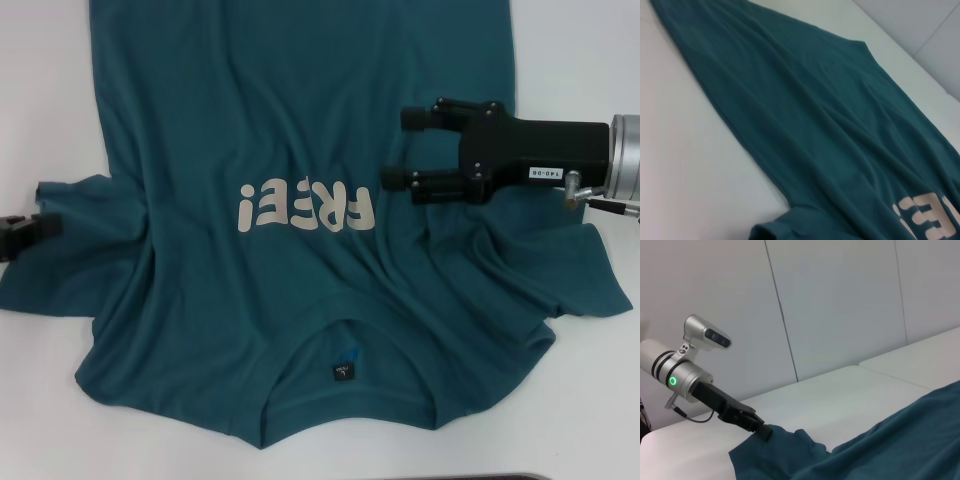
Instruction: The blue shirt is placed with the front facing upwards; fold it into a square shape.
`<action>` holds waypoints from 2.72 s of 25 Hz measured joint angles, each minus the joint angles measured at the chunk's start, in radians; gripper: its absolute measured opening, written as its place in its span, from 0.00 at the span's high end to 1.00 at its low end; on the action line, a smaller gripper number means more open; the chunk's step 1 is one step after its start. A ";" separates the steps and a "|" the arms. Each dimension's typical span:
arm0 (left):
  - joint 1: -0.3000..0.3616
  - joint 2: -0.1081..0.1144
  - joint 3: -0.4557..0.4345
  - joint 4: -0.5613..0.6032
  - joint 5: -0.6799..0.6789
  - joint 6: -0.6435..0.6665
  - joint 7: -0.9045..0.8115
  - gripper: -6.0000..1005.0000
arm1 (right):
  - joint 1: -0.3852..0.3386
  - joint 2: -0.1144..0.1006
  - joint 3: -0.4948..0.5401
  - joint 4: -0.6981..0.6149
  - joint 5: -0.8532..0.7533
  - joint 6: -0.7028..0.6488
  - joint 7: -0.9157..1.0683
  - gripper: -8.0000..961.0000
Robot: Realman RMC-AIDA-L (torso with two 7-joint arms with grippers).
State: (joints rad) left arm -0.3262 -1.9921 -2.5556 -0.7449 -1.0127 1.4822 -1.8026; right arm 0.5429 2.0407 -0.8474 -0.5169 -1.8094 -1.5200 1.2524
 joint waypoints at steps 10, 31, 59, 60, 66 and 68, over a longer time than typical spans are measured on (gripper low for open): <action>0.008 0.024 -0.003 -0.048 0.007 -0.006 -0.023 0.99 | 0.000 0.004 0.004 0.000 -0.001 0.000 0.002 0.03; -0.008 0.059 -0.067 -0.128 0.124 -0.038 -0.060 0.99 | 0.003 0.028 0.018 0.000 0.001 0.000 0.002 0.03; -0.077 -0.080 -0.121 -0.219 0.124 0.170 -0.080 0.99 | 0.001 0.033 0.018 0.003 0.001 0.008 -0.005 0.03; -0.081 -0.086 -0.121 -0.219 0.124 0.171 -0.080 0.99 | 0.000 0.033 0.018 0.002 0.001 0.008 -0.005 0.03; -0.097 -0.109 -0.117 -0.219 0.124 0.172 -0.088 0.98 | -0.002 0.033 0.018 0.000 0.001 0.008 -0.005 0.03; -0.101 -0.116 -0.116 -0.219 0.124 0.172 -0.093 0.97 | -0.003 0.033 0.018 0.000 0.000 0.008 -0.005 0.03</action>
State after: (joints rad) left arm -0.4276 -2.1081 -2.6721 -0.9639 -0.8882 1.6547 -1.8953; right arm 0.5402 2.0737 -0.8299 -0.5170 -1.8091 -1.5124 1.2470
